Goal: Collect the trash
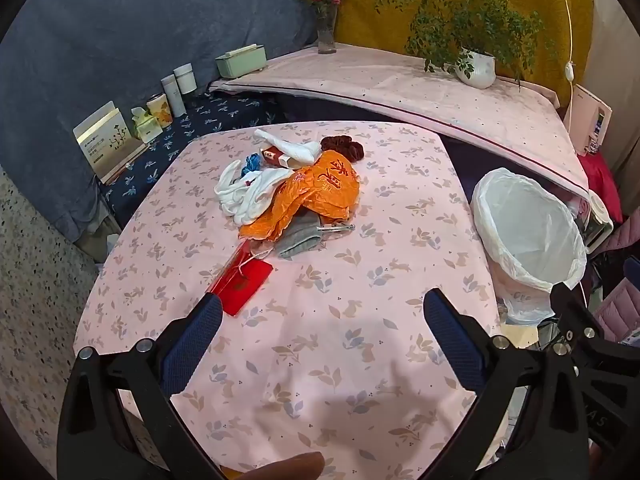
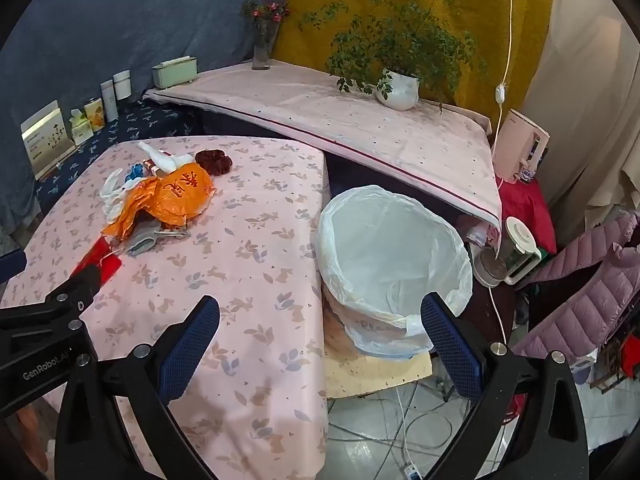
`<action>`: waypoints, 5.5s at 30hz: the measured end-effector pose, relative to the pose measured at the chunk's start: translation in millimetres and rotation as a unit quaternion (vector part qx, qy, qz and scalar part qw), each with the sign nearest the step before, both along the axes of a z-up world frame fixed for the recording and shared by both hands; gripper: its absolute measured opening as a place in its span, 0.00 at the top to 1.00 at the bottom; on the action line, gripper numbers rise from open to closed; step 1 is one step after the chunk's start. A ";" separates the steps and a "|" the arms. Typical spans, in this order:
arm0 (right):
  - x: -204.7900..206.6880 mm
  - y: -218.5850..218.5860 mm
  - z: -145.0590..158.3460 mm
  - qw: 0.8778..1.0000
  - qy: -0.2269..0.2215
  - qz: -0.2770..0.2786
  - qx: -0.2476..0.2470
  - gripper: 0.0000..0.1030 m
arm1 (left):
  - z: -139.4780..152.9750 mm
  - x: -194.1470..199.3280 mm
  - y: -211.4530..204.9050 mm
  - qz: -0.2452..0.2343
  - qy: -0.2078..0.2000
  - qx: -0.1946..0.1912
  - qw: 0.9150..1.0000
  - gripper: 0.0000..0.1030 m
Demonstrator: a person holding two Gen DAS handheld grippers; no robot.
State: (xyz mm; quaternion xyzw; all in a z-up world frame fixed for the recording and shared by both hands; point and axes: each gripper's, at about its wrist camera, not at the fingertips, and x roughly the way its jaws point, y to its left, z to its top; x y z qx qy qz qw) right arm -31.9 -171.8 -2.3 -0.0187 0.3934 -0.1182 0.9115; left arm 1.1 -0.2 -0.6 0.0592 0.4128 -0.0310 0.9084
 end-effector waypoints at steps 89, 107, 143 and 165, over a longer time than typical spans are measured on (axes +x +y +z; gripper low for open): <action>-5.0 -4.8 -3.6 1.000 0.008 -0.005 0.013 0.06 | -2.6 -2.2 -6.0 -0.005 0.001 0.004 1.000 0.07; -0.8 14.2 -2.6 1.000 0.009 0.018 0.008 0.06 | -0.1 -0.4 10.4 0.012 0.002 0.000 1.000 0.07; 94.5 91.6 -37.0 0.999 0.006 0.040 0.025 0.07 | -106.9 91.2 134.4 -0.015 0.043 0.003 0.999 0.07; 195.6 188.0 -77.1 0.988 0.038 0.131 0.069 0.34 | -115.8 114.3 183.2 -0.008 0.084 -0.072 0.994 0.95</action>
